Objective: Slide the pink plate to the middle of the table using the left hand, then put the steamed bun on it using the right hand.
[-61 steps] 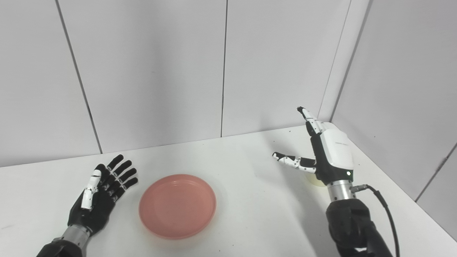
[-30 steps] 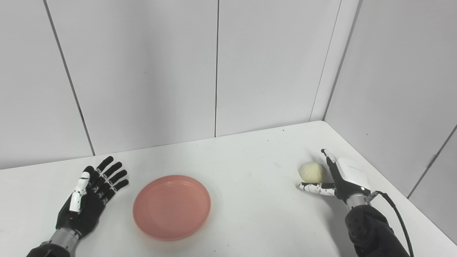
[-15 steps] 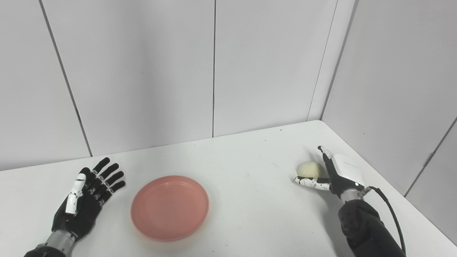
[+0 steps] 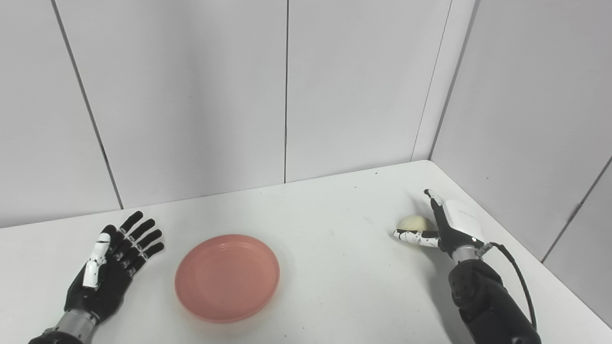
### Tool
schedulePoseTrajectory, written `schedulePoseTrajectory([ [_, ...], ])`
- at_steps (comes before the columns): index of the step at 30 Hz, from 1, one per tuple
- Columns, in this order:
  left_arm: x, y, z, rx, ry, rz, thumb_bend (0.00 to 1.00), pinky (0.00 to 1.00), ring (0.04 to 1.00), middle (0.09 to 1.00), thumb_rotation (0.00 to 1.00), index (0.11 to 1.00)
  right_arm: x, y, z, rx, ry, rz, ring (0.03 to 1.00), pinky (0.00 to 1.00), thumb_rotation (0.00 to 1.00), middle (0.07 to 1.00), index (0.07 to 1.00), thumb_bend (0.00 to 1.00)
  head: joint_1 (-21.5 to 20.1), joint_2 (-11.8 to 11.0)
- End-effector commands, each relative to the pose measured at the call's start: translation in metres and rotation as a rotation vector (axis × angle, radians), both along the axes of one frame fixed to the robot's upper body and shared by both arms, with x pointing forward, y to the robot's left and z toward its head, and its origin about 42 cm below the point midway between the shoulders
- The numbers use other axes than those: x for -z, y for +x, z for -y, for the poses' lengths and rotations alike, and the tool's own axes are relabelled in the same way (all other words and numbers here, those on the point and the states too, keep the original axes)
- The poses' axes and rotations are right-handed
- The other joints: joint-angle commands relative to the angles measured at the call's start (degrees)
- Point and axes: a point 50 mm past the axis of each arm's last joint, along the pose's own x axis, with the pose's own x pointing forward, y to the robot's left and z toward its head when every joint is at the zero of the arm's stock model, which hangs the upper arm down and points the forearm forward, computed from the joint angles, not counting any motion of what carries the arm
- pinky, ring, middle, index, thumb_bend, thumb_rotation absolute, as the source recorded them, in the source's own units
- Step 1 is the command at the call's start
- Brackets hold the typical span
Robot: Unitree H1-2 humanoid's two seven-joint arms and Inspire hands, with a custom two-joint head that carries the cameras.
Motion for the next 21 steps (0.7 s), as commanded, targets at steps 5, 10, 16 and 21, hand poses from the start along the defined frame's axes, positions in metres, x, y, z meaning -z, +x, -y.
schedulePoseTrajectory([
  [5,0.0941,-0.0740,-0.0242,-0.044,-0.003,-0.320,0.50,0.81,0.847,0.877,0.89,0.885,-0.0259,0.0152,0.0078,-0.092,-0.008,0.087,0.593,0.53,0.12,0.639,0.652,0.82,-0.02,0.39],
  [10,0.0940,-0.0747,-0.0247,-0.054,0.002,-0.322,0.51,0.80,0.840,0.872,0.87,0.876,-0.0225,0.0162,0.0095,-0.104,-0.024,0.062,0.474,0.41,0.01,0.485,0.501,0.54,-0.18,0.60],
  [16,0.0942,-0.0764,-0.0259,-0.053,0.001,-0.322,0.50,0.80,0.839,0.870,0.86,0.874,-0.0215,0.0152,0.0099,-0.103,-0.034,0.035,0.480,0.41,0.00,0.483,0.491,0.53,-0.15,0.14],
  [21,0.0943,-0.0776,-0.0266,-0.046,0.007,-0.318,0.51,0.80,0.840,0.872,0.87,0.878,-0.0230,0.0139,0.0100,-0.102,-0.029,0.009,0.469,0.40,0.00,0.469,0.503,0.53,0.01,0.11],
])
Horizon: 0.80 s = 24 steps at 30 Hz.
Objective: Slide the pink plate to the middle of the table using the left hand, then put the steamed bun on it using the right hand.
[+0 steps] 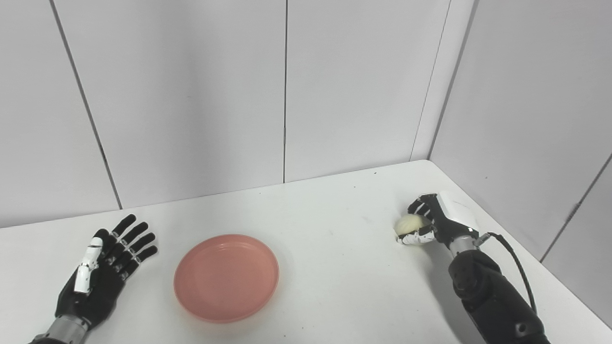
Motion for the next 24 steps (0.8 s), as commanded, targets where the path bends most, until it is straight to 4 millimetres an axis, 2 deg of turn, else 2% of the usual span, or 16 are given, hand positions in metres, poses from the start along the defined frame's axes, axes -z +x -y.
schedulePoseTrajectory([
  [1,0.094,-0.072,-0.020,-0.038,0.002,-0.319,0.51,0.80,0.843,0.874,0.87,0.879,-0.014,0.002,0.005,-0.007,-0.029,-0.013,0.473,0.40,0.00,0.470,0.502,0.53,0.20,0.01],
  [6,0.093,-0.072,-0.018,-0.040,0.001,-0.319,0.51,0.80,0.843,0.876,0.86,0.880,-0.016,0.002,0.005,-0.015,-0.030,-0.005,0.476,0.41,0.00,0.471,0.502,0.53,0.66,0.16],
  [10,0.092,-0.072,-0.014,-0.040,0.002,-0.316,0.51,0.81,0.846,0.875,0.86,0.878,-0.025,0.000,-0.001,-0.030,-0.034,0.024,0.485,0.41,0.00,0.477,0.499,0.53,0.95,0.01],
  [17,0.092,-0.072,-0.007,-0.042,-0.002,-0.322,0.50,0.82,0.855,0.883,0.87,0.886,-0.043,-0.002,-0.021,-0.085,-0.081,0.112,0.447,0.38,0.00,0.457,0.515,0.53,2.40,-0.37],
  [21,0.092,-0.072,-0.002,-0.036,0.005,-0.317,0.50,0.83,0.859,0.888,0.88,0.891,-0.056,0.000,-0.039,-0.137,-0.095,0.153,0.414,0.34,0.00,0.439,0.528,0.52,3.72,-0.33],
  [24,0.091,-0.072,0.006,-0.035,0.005,-0.319,0.50,0.84,0.863,0.891,0.88,0.895,-0.065,0.001,-0.054,-0.192,-0.097,0.177,0.418,0.35,0.00,0.444,0.529,0.52,6.76,-0.22],
])
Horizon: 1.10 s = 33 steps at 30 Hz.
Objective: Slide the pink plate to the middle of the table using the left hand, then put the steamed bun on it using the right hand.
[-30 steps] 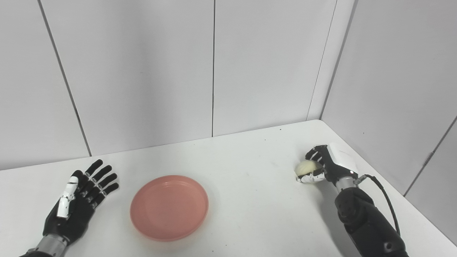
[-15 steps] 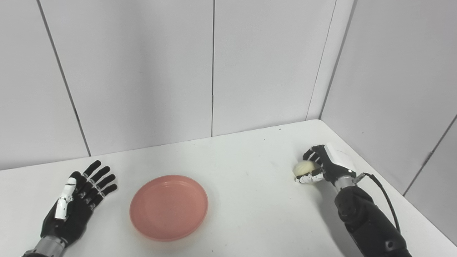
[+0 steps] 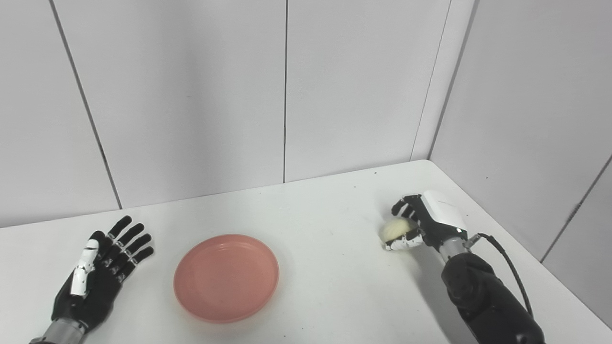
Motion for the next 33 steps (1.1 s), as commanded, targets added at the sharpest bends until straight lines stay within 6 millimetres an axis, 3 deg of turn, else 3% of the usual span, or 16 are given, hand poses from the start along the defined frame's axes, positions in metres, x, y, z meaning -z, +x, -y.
schedulePoseTrajectory([
  [1,0.090,-0.066,0.005,-0.020,0.001,-0.324,0.50,0.84,0.867,0.894,0.88,0.898,-0.042,0.012,-0.016,-0.056,-0.031,0.117,0.429,0.37,0.00,0.449,0.528,0.52,0.65,0.03],
  [11,0.079,-0.070,0.044,-0.014,0.013,-0.314,0.47,0.88,0.894,0.915,0.96,0.917,-0.057,0.025,-0.077,-0.205,-0.038,0.145,0.469,0.44,0.00,0.455,0.527,0.52,9.42,-0.24],
  [16,0.075,-0.071,0.060,-0.014,0.014,-0.318,0.46,0.89,0.902,0.923,1.00,0.929,-0.056,0.040,-0.102,-0.288,-0.017,0.132,0.484,0.43,0.00,0.464,0.516,0.52,13.66,-0.21],
  [19,0.073,-0.071,0.067,-0.016,0.019,-0.319,0.46,0.90,0.910,0.929,1.00,0.936,-0.057,0.044,-0.116,-0.336,-0.017,0.150,0.445,0.39,0.00,0.455,0.521,0.52,15.02,-0.16],
  [25,0.070,-0.070,0.078,-0.015,0.019,-0.319,0.45,0.91,0.919,0.935,1.00,0.947,-0.063,0.046,-0.167,-0.458,-0.008,0.140,0.423,0.38,0.00,0.437,0.530,0.52,17.64,0.11],
  [26,0.069,-0.070,0.079,-0.017,0.021,-0.319,0.45,0.91,0.914,0.930,1.00,0.945,-0.063,0.046,-0.173,-0.475,-0.011,0.137,0.433,0.47,0.00,0.441,0.533,0.52,17.64,0.11],
  [27,0.068,-0.070,0.081,-0.018,0.026,-0.318,0.45,0.91,0.912,0.928,1.00,0.944,-0.061,0.046,-0.180,-0.495,-0.011,0.132,0.436,0.50,0.00,0.442,0.533,0.52,18.26,0.28],
  [29,0.067,-0.070,0.083,-0.018,0.035,-0.318,0.45,0.91,0.912,0.928,1.00,0.944,-0.058,0.046,-0.191,-0.516,-0.018,0.127,0.417,0.43,0.00,0.439,0.534,0.52,18.82,0.47],
  [30,0.067,-0.070,0.083,-0.019,0.038,-0.319,0.45,0.91,0.913,0.929,1.00,0.944,-0.057,0.046,-0.195,-0.522,-0.024,0.127,0.483,0.52,0.00,0.461,0.512,0.53,18.82,0.47],
  [32,0.065,-0.070,0.086,-0.021,0.036,-0.320,0.45,0.91,0.915,0.930,1.00,0.946,-0.054,0.046,-0.207,-0.532,-0.016,0.113,0.505,0.48,0.00,0.459,0.510,0.53,19.49,0.67],
  [33,0.065,-0.070,0.086,-0.022,0.035,-0.321,0.44,0.91,0.914,0.929,1.00,0.947,-0.053,0.045,-0.210,-0.534,-0.011,0.107,0.457,0.40,0.00,0.443,0.521,0.52,19.58,0.72],
])
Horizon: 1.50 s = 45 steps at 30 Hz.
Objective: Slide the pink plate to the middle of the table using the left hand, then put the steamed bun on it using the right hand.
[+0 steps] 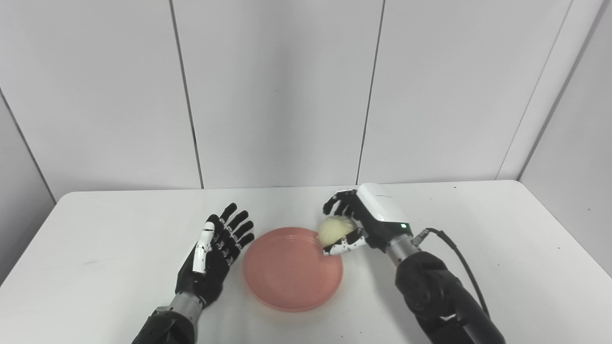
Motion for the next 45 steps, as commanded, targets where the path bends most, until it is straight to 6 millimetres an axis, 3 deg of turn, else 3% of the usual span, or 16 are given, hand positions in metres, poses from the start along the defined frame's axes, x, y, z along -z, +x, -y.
schedulePoseTrajectory([
  [1,0.066,-0.039,0.001,0.006,0.052,-0.318,0.44,0.91,0.914,0.929,1.00,0.947,-0.028,0.005,-0.016,-0.043,0.007,0.089,0.440,0.37,0.00,0.437,0.525,0.52,0.30,0.23],
  [13,0.065,-0.038,0.003,-0.010,0.051,-0.329,0.43,0.90,0.898,0.917,1.00,0.931,-0.016,0.000,-0.058,-0.145,0.035,0.049,0.361,0.28,0.00,0.419,0.533,0.52,1.36,0.48],
  [30,0.062,-0.037,0.008,-0.013,0.061,-0.329,0.43,0.88,0.893,0.908,1.00,0.922,0.026,0.011,-0.081,-0.183,0.009,-0.062,0.344,0.27,0.00,0.417,0.535,0.52,2.41,0.99],
  [36,0.061,-0.038,0.008,-0.006,0.060,-0.326,0.43,0.89,0.899,0.919,1.00,0.930,0.042,0.016,-0.084,-0.181,-0.040,-0.101,0.377,0.29,0.00,0.423,0.532,0.52,2.48,1.22],
  [40,0.061,-0.038,0.008,-0.004,0.057,-0.326,0.44,0.90,0.905,0.924,1.00,0.936,0.043,0.015,-0.086,-0.168,-0.083,-0.123,0.399,0.30,0.00,0.431,0.538,0.52,2.48,1.22],
  [42,0.061,-0.038,0.008,-0.002,0.056,-0.325,0.44,0.91,0.909,0.928,1.00,0.940,0.041,0.014,-0.086,-0.173,-0.098,-0.119,0.483,0.38,0.01,0.454,0.540,0.52,2.47,1.29],
  [43,0.061,-0.038,0.008,0.000,0.055,-0.324,0.44,0.91,0.912,0.931,1.00,0.944,0.039,0.013,-0.087,-0.176,-0.108,-0.116,0.557,0.45,0.10,0.560,0.622,0.61,2.44,1.34],
  [45,0.061,-0.038,0.007,-0.001,0.057,-0.322,0.44,0.91,0.911,0.929,1.00,0.943,0.036,0.011,-0.087,-0.184,-0.127,-0.115,0.619,0.53,0.18,0.642,0.688,0.68,2.44,1.34],
])
